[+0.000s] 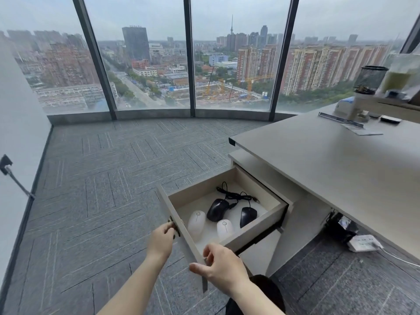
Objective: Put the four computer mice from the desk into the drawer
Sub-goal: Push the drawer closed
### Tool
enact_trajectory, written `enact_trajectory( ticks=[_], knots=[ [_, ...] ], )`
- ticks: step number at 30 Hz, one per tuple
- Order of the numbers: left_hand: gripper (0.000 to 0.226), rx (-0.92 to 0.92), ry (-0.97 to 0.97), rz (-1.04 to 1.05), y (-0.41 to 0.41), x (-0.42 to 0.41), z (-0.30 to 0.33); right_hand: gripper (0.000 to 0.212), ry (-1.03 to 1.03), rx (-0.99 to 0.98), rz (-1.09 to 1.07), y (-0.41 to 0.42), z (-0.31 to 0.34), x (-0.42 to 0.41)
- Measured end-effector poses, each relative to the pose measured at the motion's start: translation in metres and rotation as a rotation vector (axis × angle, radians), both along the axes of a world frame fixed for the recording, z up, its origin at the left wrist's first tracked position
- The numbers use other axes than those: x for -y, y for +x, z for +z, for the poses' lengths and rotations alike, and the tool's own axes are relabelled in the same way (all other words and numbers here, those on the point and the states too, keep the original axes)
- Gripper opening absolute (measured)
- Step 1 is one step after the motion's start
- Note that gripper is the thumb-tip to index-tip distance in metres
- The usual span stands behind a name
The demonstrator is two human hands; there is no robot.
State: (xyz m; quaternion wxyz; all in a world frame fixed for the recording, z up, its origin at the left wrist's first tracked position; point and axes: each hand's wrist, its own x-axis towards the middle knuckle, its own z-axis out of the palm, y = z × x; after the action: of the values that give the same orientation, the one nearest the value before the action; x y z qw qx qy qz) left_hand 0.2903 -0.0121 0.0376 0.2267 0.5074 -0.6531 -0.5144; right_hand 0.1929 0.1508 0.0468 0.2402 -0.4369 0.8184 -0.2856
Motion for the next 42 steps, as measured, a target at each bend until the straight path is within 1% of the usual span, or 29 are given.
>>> enact_trajectory(
  ticks=[2,5,10,17,20,24,27,29,32,36,38,42],
  knots=[
    [0.032,-0.106,0.121,-0.006,0.002,-0.010,0.001,0.050,0.019,-0.049,-0.010,0.005,-0.004,-0.001],
    [0.040,-0.170,0.238,0.007,0.000,-0.016,0.003,0.042,0.034,-0.085,-0.049,0.007,-0.008,0.000],
    [0.049,-0.172,0.323,-0.042,-0.023,-0.016,0.006,0.037,0.015,-0.127,-0.132,-0.010,-0.007,-0.007],
    [0.059,-0.262,0.439,-0.089,-0.094,-0.021,-0.002,0.025,0.001,-0.138,-0.297,-0.061,-0.006,-0.018],
    [0.057,-0.293,0.475,-0.073,-0.127,-0.023,-0.008,0.027,0.003,-0.132,-0.369,-0.086,-0.007,-0.022],
    [0.055,-0.323,0.521,-0.057,-0.169,-0.029,-0.009,0.026,-0.039,-0.042,-0.504,-0.119,-0.011,-0.030],
    [0.053,-0.343,0.546,-0.045,-0.197,-0.034,-0.006,0.030,-0.073,0.013,-0.632,-0.139,-0.016,-0.032],
    [0.053,-0.349,0.560,-0.052,-0.216,-0.037,-0.006,0.038,-0.090,0.061,-0.722,-0.152,-0.021,-0.033],
    [0.055,-0.342,0.564,-0.080,-0.242,-0.040,-0.009,0.058,-0.123,0.095,-0.823,-0.171,-0.026,-0.034],
    [0.055,-0.355,0.572,-0.101,-0.264,-0.042,-0.012,0.066,-0.152,0.136,-0.880,-0.194,-0.034,-0.035],
    [0.054,-0.362,0.584,-0.107,-0.272,-0.043,-0.014,0.065,-0.177,0.161,-0.897,-0.203,-0.041,-0.035],
    [0.053,-0.377,0.605,-0.121,-0.292,-0.045,-0.019,0.044,-0.219,0.179,-0.957,-0.219,-0.046,-0.033]
  ],
)
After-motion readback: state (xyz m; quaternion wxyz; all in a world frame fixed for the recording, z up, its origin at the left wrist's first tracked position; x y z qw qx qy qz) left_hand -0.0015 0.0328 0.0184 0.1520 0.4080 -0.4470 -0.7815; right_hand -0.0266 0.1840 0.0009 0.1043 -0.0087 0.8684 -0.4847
